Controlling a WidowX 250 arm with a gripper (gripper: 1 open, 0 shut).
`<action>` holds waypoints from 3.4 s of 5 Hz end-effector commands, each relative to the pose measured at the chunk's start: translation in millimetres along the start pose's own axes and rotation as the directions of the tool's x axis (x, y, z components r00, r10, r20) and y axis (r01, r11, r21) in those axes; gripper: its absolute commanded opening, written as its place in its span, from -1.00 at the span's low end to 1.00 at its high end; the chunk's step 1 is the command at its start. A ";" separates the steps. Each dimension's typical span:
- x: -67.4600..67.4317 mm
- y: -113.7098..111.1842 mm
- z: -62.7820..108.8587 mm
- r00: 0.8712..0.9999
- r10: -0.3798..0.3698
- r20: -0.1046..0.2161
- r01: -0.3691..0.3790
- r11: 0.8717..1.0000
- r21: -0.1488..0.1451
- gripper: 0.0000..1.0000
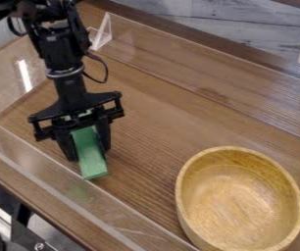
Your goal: Put the green block in the brown bowl
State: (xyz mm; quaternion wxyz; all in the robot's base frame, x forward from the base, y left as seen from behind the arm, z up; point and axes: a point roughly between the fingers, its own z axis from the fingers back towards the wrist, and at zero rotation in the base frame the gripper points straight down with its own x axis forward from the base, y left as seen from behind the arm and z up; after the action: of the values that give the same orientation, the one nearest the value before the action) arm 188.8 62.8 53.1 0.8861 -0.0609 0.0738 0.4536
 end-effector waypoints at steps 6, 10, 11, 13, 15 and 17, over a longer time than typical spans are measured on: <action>-28.8 -39.3 75.7 0.959 -0.284 -0.013 0.283 0.959 -0.023 -1.00; -133.0 -90.5 82.1 0.625 -0.781 0.002 0.779 0.623 -0.071 -1.00; -146.0 -98.2 69.9 0.582 -0.813 0.024 0.812 0.579 -0.078 -1.00; -148.1 -103.4 62.3 0.565 -0.823 0.058 0.825 0.560 -0.083 -1.00; -138.6 -100.9 64.5 0.573 -0.817 0.070 0.819 0.566 -0.096 -1.00; -130.7 -100.0 63.0 0.573 -0.816 0.077 0.818 0.565 -0.106 -1.00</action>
State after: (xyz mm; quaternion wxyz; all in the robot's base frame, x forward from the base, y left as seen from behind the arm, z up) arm 194.3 -87.9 133.9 0.9907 -0.1344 0.0200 -0.0033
